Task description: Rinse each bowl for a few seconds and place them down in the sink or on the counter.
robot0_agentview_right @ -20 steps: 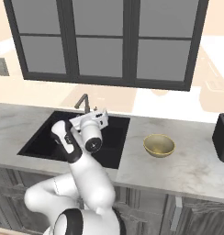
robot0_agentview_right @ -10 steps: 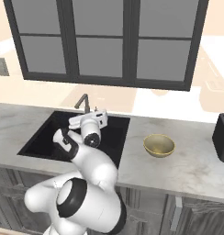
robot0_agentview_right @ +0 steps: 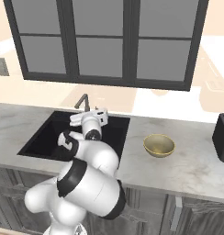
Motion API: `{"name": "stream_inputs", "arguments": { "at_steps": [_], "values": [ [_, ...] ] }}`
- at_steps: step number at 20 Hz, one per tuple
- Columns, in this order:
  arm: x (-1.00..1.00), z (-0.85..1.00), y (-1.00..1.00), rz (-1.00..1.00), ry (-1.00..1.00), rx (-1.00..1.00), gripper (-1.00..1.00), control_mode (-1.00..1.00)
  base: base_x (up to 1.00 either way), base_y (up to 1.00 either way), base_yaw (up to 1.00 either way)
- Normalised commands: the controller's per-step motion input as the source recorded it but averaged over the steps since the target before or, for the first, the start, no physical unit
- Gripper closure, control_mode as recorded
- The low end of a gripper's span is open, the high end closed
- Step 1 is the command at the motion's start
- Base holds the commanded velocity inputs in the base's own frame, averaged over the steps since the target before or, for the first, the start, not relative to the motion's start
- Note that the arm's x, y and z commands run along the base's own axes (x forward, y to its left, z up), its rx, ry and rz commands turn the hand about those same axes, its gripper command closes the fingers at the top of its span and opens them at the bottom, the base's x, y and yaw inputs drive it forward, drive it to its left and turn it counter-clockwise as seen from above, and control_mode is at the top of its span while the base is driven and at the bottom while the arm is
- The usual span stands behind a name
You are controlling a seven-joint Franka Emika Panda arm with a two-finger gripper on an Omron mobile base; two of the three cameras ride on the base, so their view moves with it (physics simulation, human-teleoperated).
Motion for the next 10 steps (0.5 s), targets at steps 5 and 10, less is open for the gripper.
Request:
{"name": "stream_inputs", "arguments": {
  "at_steps": [5, 10],
  "values": [
    [0.17, -0.15, 0.0, 0.0, 0.0, 0.06, -1.0, -1.0, 0.0, 0.0, 0.0],
    [0.2, -0.18, 0.02, 0.0, 0.0, 0.05, -1.0, -1.0, 0.0, 0.0, 0.0]
  ]
}}
